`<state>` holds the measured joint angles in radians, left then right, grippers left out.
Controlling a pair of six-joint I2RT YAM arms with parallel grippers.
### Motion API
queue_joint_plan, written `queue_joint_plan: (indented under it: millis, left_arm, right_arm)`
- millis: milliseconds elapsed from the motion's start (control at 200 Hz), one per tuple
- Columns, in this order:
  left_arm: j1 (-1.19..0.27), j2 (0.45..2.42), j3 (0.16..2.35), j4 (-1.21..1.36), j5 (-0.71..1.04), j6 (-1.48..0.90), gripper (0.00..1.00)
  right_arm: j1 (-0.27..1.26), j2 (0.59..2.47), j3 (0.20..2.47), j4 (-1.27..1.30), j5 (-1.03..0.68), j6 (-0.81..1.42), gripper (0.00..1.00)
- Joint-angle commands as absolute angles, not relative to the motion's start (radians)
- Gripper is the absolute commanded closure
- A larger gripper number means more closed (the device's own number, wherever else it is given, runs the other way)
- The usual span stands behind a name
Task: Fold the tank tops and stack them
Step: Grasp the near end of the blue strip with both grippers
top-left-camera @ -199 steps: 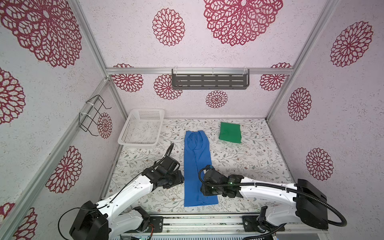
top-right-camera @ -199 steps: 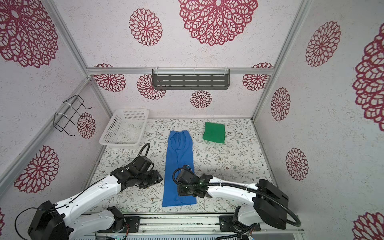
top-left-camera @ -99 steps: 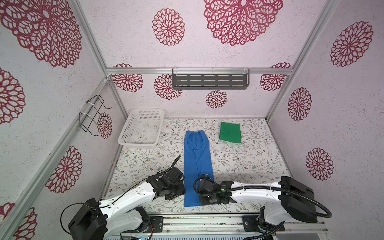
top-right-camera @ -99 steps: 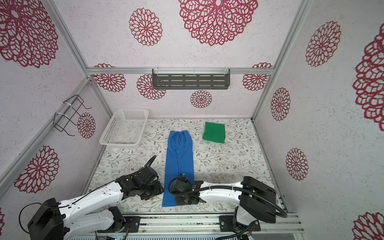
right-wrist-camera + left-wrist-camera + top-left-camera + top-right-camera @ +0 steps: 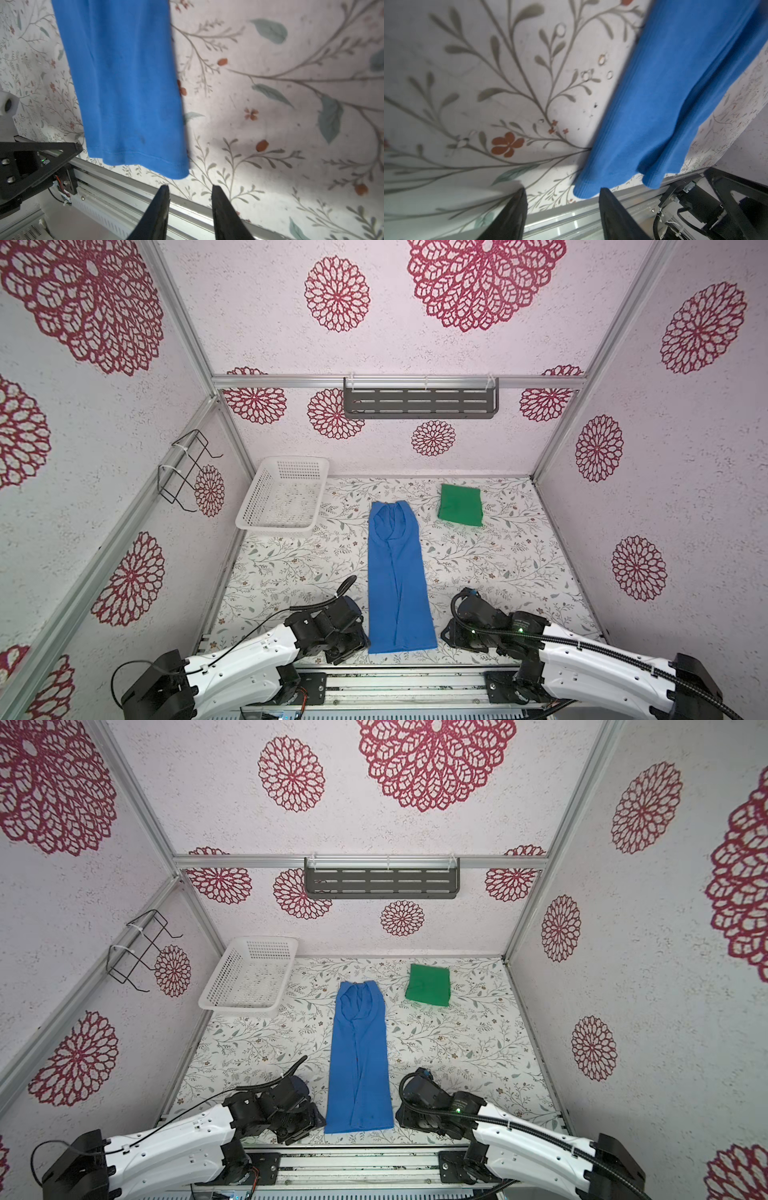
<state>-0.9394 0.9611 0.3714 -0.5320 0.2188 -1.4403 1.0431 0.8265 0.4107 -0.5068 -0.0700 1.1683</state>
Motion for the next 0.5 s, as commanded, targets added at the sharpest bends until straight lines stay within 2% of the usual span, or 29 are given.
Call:
queue_joint_plan:
  millis: [0, 280, 495]
  left_arm:
    - [-0.965, 0.953, 0.354, -0.474, 0.243, -1.519, 0.43]
    - [-1.005, 0.965, 0.317, -0.438, 0.242, -1.569, 0.48]
    - [-1.006, 0.995, 0.302, -0.391, 0.230, -1.575, 0.56]
  right_arm:
    - [1.039, 0.802, 0.388, -0.465, -0.112, 1.243, 0.63]
    - [1.039, 0.904, 0.358, -0.309, -0.143, 1.224, 0.60]
    - [1.040, 0.939, 0.330, -0.246, -0.158, 1.235, 0.60]
